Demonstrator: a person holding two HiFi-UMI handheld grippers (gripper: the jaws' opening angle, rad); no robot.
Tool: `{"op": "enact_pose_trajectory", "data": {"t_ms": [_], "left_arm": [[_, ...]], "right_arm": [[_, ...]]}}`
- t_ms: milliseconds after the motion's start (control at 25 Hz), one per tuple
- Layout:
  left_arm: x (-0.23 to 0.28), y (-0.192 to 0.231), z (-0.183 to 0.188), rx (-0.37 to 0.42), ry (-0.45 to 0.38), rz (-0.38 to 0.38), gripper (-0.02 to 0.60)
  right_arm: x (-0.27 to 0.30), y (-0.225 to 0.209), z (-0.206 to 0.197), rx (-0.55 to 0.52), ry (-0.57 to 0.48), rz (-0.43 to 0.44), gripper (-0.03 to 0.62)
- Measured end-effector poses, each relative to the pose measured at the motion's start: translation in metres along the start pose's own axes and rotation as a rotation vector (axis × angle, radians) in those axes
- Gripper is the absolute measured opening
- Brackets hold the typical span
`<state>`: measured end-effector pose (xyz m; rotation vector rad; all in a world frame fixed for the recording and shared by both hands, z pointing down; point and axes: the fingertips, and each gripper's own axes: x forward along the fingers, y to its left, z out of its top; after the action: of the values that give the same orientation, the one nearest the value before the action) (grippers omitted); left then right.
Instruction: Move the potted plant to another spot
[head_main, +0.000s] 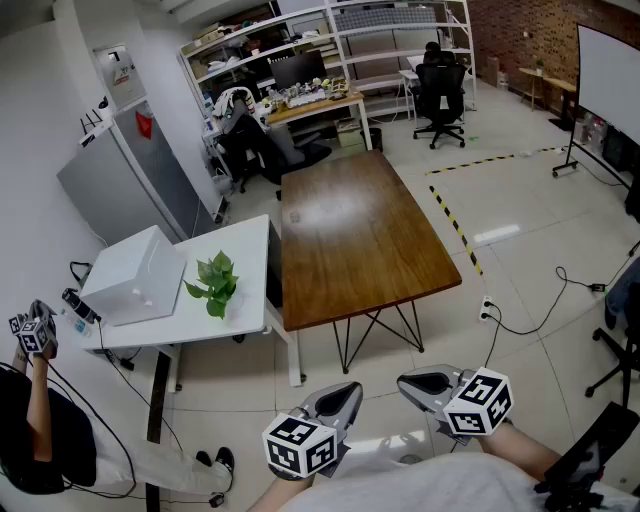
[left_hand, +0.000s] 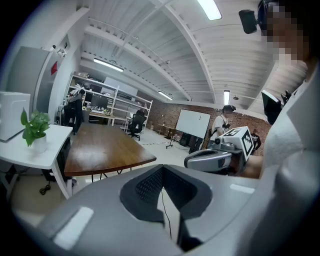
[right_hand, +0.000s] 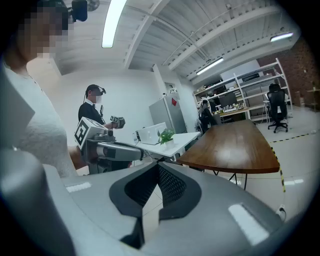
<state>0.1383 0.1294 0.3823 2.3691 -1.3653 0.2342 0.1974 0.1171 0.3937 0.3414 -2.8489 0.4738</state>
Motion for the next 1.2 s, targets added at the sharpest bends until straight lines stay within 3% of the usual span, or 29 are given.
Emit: {"op": "enact_pose_trajectory", "data": {"t_ms": [280,560,920,1200], "left_arm": [[0.042,-0.014,0.010,-0.004,-0.014,0.035,-0.006],[0.049,-0.009,0.007,-0.018,-0.011,0.105,-0.006],[0.024,0.038,0.006,-0.065,-0.040,0.190,-0.006],[0.010,0.117,0.009,-0.109,-0.066,0.223,-0.006]], "right_arm": [[-0.020,-0.043,0.003,-0.029,0.009,0.029,0.005],[-0.012,-0.056,0.006,-0.038,0.014,0.106,0.006],[0.035,-0.049,0.012,-0.075,0.050,0.179,0.006],[0.108,-0.061,0.027,-0.067,0.077,0.198,0.006]]}}
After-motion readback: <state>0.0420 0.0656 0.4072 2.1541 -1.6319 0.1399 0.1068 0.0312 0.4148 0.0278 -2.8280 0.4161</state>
